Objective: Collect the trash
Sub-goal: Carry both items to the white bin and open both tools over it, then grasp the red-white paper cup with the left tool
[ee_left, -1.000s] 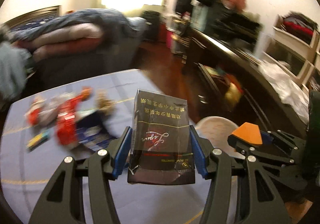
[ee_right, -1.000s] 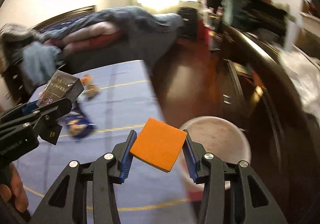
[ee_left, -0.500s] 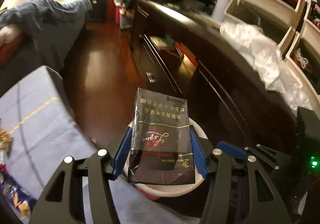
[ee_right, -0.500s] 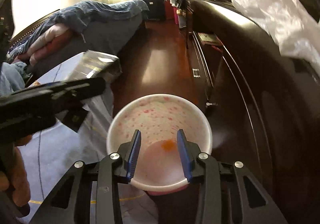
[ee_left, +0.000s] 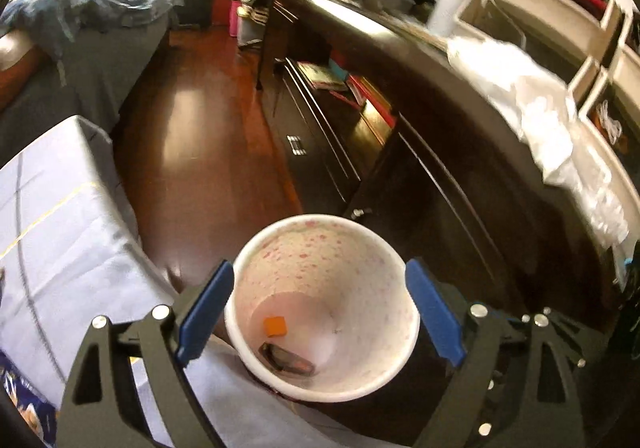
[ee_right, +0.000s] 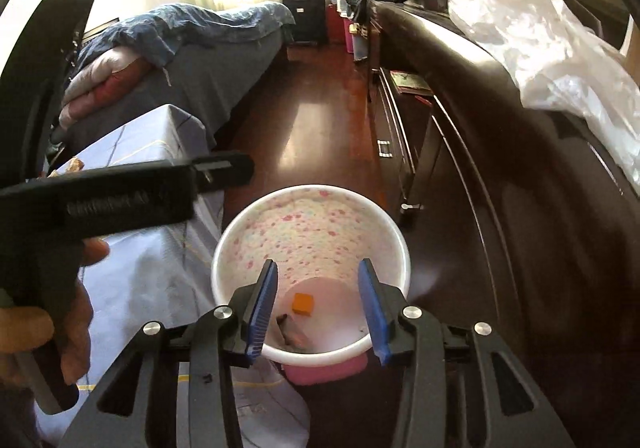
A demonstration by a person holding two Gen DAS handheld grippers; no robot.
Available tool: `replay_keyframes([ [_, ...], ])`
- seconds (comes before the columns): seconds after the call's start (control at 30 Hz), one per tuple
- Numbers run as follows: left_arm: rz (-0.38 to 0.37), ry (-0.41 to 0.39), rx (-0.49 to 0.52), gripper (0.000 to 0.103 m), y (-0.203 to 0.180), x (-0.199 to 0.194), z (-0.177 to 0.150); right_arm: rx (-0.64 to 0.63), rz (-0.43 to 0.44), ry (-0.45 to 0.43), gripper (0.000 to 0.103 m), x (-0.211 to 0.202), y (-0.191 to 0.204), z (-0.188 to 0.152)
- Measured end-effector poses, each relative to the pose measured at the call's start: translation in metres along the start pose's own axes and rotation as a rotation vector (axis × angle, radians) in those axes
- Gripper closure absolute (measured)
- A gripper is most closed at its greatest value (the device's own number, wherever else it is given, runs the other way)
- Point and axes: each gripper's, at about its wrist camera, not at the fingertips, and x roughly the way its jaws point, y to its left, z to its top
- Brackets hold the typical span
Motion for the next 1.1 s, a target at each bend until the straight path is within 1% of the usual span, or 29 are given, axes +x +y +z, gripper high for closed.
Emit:
replay_keyframes([
  [0.03, 0.011, -0.012, -0.012, 0.015, 0.004, -0.01, -0.001, -0.007, 0.004, -0.005, 0.058, -0.003, 0.004, 0.0],
  [0.13, 0.106, -0.056, -0.059, 0.014, 0.024, -0.04, -0.007, -0.042, 0.041, -0.028, 0.05, -0.011, 0.023, 0.003],
  [0.2, 0.176, -0.091, -0.09, 0.012, 0.04, -0.065, -0.015, -0.082, 0.083, -0.047, 0.046, -0.019, 0.044, 0.005],
  [0.27, 0.259, -0.13, -0.135, 0.009, 0.063, -0.094, -0.027, -0.123, 0.123, -0.063, 0.038, -0.025, 0.067, 0.007],
  [0.4, 0.417, -0.189, -0.224, 0.007, 0.112, -0.152, -0.048, -0.199, 0.209, -0.085, 0.031, -0.034, 0.116, 0.01],
  [0.43, 0.444, -0.194, -0.238, 0.006, 0.121, -0.163, -0.052, -0.217, 0.23, -0.086, 0.026, -0.035, 0.129, 0.01],
  [0.5, 0.526, -0.204, -0.272, 0.005, 0.147, -0.19, -0.063, -0.243, 0.271, -0.085, 0.025, -0.034, 0.151, 0.011],
  [0.57, 0.589, -0.208, -0.3, 0.004, 0.171, -0.208, -0.071, -0.269, 0.311, -0.08, 0.023, -0.034, 0.171, 0.013],
  [0.63, 0.636, -0.206, -0.344, 0.003, 0.198, -0.225, -0.075, -0.295, 0.337, -0.073, 0.023, -0.034, 0.19, 0.013],
  [0.73, 0.657, -0.2, -0.404, 0.003, 0.243, -0.243, -0.078, -0.335, 0.376, -0.068, 0.021, -0.034, 0.216, 0.013],
  [0.8, 0.675, -0.186, -0.428, 0.003, 0.271, -0.247, -0.078, -0.362, 0.39, -0.071, 0.02, -0.033, 0.234, 0.014],
  [0.87, 0.713, -0.166, -0.458, 0.003, 0.302, -0.247, -0.073, -0.385, 0.398, -0.07, 0.02, -0.031, 0.252, 0.016],
  [0.93, 0.71, -0.165, -0.496, 0.003, 0.33, -0.243, -0.068, -0.399, 0.406, -0.068, 0.02, -0.026, 0.266, 0.018],
  [1.0, 0.684, -0.168, -0.553, 0.003, 0.358, -0.236, -0.064, -0.41, 0.415, -0.063, 0.02, -0.02, 0.278, 0.021],
  [1.07, 0.678, -0.16, -0.619, 0.003, 0.388, -0.226, -0.062, -0.413, 0.42, -0.059, 0.02, -0.013, 0.288, 0.026],
  [1.1, 0.672, -0.159, -0.634, 0.003, 0.394, -0.222, -0.062, -0.413, 0.422, -0.058, 0.02, -0.009, 0.293, 0.028],
])
